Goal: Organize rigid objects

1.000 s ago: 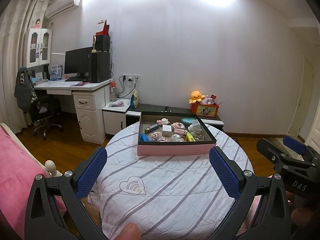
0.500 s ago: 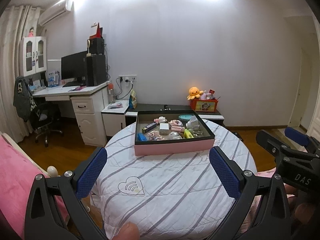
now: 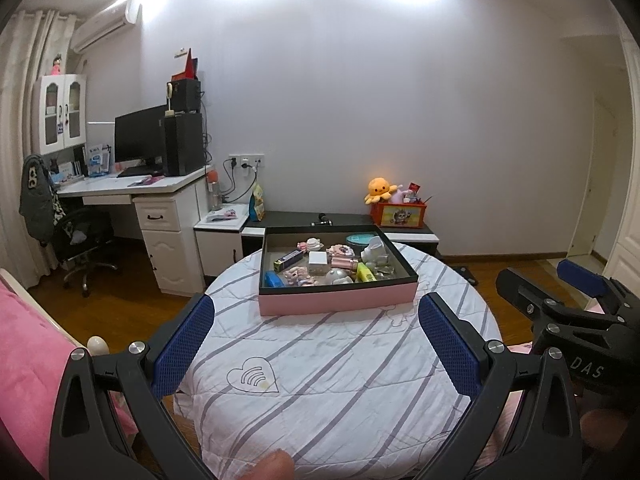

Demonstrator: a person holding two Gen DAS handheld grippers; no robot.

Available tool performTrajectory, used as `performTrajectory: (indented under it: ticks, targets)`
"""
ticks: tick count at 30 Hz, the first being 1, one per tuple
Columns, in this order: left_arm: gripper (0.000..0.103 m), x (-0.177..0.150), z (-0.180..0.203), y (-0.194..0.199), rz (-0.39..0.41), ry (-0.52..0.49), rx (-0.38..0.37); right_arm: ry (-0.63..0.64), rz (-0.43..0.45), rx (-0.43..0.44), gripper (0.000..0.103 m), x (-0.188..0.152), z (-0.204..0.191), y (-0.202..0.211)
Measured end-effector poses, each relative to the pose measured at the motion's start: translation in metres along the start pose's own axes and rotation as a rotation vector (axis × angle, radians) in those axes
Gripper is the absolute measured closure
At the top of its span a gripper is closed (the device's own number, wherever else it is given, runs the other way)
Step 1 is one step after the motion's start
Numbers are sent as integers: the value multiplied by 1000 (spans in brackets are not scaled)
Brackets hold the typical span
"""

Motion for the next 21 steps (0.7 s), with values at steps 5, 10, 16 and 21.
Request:
performTrajectory:
  ticks: [5,10,16,21]
  targets:
    - [0,0,1,-1,-1,0,0,0,-1,0,0,1,1,-1]
    - [0,0,2,0,-1,4,2,1,0,-3,0,1,1,-2]
    - [0,0,2,-2,-3,12,6,3,-1,-3,0,0,0,-2]
    - [0,-1,-1,-1,6,17,19,7,-4,-2,0,-2,0,-4]
Point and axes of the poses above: each gripper's, at about its wrist camera, not at the fingertips, and y roughly against the way its jaws point, z to its right, x to its top, the point moved 8 cm from there along -y, roughly the way its jaws point, and after that the axes turned 15 degrees about -x, right-handed, at the moved point
